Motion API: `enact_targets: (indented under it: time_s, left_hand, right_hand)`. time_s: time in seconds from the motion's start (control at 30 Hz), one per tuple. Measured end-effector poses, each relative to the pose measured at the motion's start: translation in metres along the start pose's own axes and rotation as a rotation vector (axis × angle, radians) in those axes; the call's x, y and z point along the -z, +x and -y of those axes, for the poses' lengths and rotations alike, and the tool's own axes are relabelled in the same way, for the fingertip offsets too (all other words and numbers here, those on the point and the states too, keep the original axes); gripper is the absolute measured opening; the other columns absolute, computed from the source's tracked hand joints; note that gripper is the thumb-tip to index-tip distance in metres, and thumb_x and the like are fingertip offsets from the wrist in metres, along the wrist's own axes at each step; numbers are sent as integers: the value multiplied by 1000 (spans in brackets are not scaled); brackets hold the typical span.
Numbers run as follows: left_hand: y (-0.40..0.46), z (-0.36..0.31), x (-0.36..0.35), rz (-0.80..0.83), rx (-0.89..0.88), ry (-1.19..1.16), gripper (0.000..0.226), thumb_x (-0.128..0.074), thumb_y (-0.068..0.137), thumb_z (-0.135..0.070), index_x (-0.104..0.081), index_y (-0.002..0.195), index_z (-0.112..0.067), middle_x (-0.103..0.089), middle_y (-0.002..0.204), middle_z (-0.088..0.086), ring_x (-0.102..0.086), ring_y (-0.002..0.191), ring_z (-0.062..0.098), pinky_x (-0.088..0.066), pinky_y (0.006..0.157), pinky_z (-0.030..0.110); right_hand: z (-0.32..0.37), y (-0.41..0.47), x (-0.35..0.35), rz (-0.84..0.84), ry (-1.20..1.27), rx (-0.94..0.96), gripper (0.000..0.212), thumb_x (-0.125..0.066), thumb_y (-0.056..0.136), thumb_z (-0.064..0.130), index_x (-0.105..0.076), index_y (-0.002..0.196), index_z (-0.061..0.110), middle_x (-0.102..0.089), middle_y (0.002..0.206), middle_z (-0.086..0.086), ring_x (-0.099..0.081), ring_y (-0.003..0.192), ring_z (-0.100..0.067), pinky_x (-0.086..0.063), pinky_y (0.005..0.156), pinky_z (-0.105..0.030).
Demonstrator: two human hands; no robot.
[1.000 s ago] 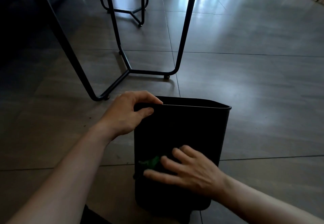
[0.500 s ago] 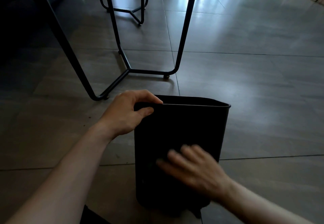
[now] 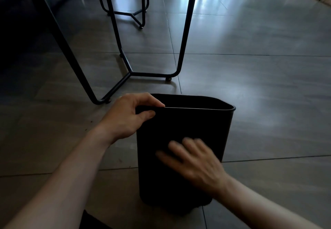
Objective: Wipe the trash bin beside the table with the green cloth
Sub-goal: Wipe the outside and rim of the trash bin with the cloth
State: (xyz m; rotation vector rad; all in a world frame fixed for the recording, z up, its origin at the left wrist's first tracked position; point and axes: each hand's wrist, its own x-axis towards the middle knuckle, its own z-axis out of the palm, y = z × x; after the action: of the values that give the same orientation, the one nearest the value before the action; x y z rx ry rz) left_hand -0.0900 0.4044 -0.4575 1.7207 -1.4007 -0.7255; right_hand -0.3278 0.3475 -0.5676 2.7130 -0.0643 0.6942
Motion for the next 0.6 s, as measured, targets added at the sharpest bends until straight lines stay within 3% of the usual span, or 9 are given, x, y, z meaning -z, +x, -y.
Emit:
enact_targets:
  time_s: [0.07,0.13,0.2,0.27,0.33,0.47,0.53,0.6]
  left_hand:
    - [0,-3,0,4,-2,4,29,-68,91,0,-77,103,-25,-76,97,-20,-65,96,-14,-42,77,-2]
    - [1,-6,1,9,2,17,29,-68,91,0,-77,102,-25,-77,94,-16,-66,96,-13,-42,77,-2]
    - [1,-6,0,7,-2,27,29,-69,90,0,-78,102,-25,-76,95,-16,-66,95,-12,-42,78,-2]
    - [-1,-7,-1,15,5,22,28,-69,90,-1,-78,102,-24,-76,94,-16,-66,94,-12,-42,78,-2]
    - [-1,-7,-1,24,9,26,28,-69,90,-1,-78,103,-25,-75,93,-17,-66,94,-13,-42,78,-2]
    - [-1,-9,0,38,32,47,31,-67,91,0,-78,104,-25,-76,96,-16,-65,95,-13,-42,76,-2]
    - [-1,-11,0,48,36,47,30,-66,91,1,-78,104,-24,-76,97,-13,-66,96,-12,-42,76,-2]
    - [-1,-12,0,46,42,49,30,-66,92,1,-78,104,-23,-76,98,-11,-66,97,-10,-43,76,-2]
  right_hand:
    - [-20,25,6,-71,-40,-220,45,-55,104,31,-50,149,26,-47,133,-12,-49,103,-33,-41,79,-43]
    - [-15,33,5,-66,-40,-274,45,-52,105,31,-49,150,26,-46,133,-13,-49,103,-34,-42,79,-43]
    - [9,19,0,8,-4,-97,44,-51,105,26,-51,148,26,-49,133,-11,-52,102,-32,-45,79,-42]
    - [31,-6,-2,180,4,169,47,-58,100,34,-53,147,30,-54,134,-5,-59,104,-26,-52,80,-37]
    - [30,-18,0,289,12,253,55,-69,93,41,-55,146,33,-53,135,-2,-56,106,-24,-54,82,-34]
    - [-5,16,7,0,-6,-44,43,-56,104,28,-52,147,26,-48,133,-11,-50,103,-32,-44,79,-42]
    - [-23,36,12,-60,-22,-258,44,-53,106,33,-49,149,26,-47,133,-12,-49,105,-34,-43,80,-44]
    - [-20,35,11,-50,-15,-299,45,-53,106,33,-48,150,27,-46,134,-13,-50,105,-35,-44,80,-45]
